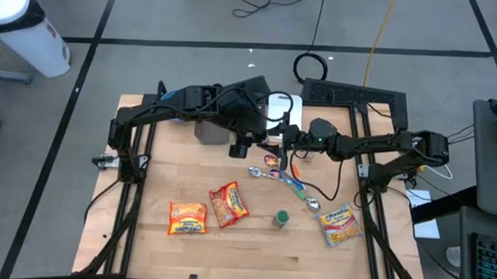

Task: Pick & Place Food Item
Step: Put the purple spice bottle into the left black bin

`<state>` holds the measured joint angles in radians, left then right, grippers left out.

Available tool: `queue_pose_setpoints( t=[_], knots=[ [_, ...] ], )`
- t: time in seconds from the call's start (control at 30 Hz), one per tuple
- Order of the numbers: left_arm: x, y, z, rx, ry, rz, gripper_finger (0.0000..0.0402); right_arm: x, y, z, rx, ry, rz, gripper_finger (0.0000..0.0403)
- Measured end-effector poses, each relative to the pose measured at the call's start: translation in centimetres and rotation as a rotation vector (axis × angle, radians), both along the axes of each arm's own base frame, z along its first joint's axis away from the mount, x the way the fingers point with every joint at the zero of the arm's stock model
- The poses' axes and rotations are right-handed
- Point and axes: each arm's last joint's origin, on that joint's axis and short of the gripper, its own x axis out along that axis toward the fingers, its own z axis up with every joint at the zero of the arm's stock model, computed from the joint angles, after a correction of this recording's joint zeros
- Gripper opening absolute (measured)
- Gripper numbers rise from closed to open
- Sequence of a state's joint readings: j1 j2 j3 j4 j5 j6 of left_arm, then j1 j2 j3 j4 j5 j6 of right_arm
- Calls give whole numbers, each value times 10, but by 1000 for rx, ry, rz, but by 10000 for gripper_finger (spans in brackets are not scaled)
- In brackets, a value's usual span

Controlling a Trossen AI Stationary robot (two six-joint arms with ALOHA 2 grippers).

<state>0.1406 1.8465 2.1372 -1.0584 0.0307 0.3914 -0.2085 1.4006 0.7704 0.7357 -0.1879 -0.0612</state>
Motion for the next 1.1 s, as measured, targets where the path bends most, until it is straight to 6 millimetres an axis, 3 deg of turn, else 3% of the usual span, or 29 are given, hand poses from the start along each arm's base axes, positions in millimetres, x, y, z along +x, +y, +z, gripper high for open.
queue_pose_setpoints(
  t=[0.33, 0.53, 1.1],
  knots=[
    [0, 0, 0, 16, -2, -11, 225, 0, 0, 0, -1, 2, 0, 176],
    [0, 0, 0, 24, -1, -18, 212, 0, 0, 0, -3, 2, -2, 182],
    [-2, 1, -2, 37, 37, -26, 212, 0, 0, -1, 60, 7, 7, 299]
  ],
)
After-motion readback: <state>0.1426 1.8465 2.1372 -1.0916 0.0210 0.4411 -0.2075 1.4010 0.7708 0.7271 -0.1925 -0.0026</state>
